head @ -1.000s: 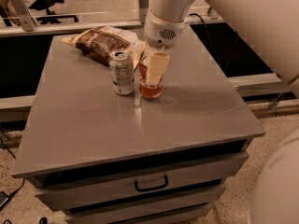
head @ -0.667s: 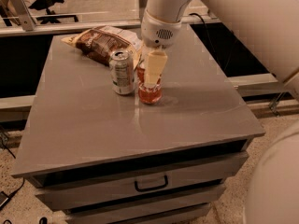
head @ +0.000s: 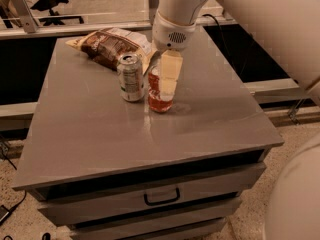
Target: Move coke can near 7up can
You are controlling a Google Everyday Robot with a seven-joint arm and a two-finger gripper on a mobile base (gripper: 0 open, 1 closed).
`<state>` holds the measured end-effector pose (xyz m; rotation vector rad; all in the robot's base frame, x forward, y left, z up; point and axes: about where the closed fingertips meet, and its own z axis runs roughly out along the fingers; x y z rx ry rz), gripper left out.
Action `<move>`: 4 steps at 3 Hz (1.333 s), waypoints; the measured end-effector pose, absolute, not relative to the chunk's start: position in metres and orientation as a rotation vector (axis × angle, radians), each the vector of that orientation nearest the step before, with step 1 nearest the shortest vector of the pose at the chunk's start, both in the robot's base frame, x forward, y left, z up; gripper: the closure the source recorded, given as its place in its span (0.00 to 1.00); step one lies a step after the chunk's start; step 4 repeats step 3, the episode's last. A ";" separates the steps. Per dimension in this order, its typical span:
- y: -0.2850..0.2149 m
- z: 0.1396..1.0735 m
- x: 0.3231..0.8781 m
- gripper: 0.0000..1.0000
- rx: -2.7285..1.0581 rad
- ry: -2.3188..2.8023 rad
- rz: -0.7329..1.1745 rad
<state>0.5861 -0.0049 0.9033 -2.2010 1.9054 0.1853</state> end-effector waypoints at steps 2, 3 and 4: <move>-0.051 0.918 0.578 0.00 -2.092 1.880 0.229; -0.051 0.918 0.579 0.00 -2.092 1.879 0.229; -0.051 0.918 0.579 0.00 -2.092 1.879 0.229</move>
Offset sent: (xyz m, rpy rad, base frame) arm -0.0234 -0.0883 0.0245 0.1443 -0.0106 -0.0507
